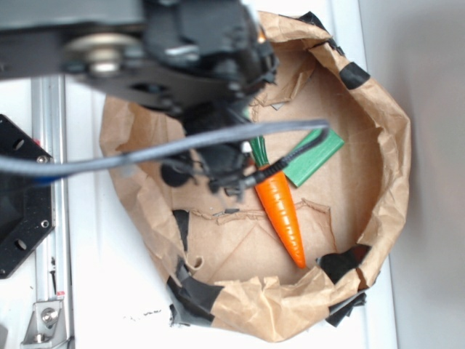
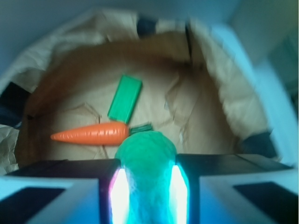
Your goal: Grab the green ball.
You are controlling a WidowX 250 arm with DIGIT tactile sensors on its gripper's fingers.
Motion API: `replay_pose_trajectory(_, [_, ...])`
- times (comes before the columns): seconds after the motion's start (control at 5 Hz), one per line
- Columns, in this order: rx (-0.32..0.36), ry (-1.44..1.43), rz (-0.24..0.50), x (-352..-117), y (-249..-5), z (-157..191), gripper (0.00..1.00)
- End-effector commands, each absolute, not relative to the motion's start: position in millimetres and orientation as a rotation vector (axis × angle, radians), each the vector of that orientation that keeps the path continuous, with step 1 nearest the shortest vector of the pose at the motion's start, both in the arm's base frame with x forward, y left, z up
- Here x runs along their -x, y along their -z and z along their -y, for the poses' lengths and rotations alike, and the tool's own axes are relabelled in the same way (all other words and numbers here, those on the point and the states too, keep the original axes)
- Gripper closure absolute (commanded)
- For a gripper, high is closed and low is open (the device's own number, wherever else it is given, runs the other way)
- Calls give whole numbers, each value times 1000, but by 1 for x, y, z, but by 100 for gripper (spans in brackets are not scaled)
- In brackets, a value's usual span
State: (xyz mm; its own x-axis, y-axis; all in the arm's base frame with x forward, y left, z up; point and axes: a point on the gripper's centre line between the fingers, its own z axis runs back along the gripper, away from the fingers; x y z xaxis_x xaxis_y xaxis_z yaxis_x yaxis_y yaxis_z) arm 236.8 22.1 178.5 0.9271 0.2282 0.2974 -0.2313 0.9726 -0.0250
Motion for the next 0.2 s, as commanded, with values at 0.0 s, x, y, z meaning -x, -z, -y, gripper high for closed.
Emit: replay_pose_trajectory(0.0, [52,-192,387,-233,-178,-34,100])
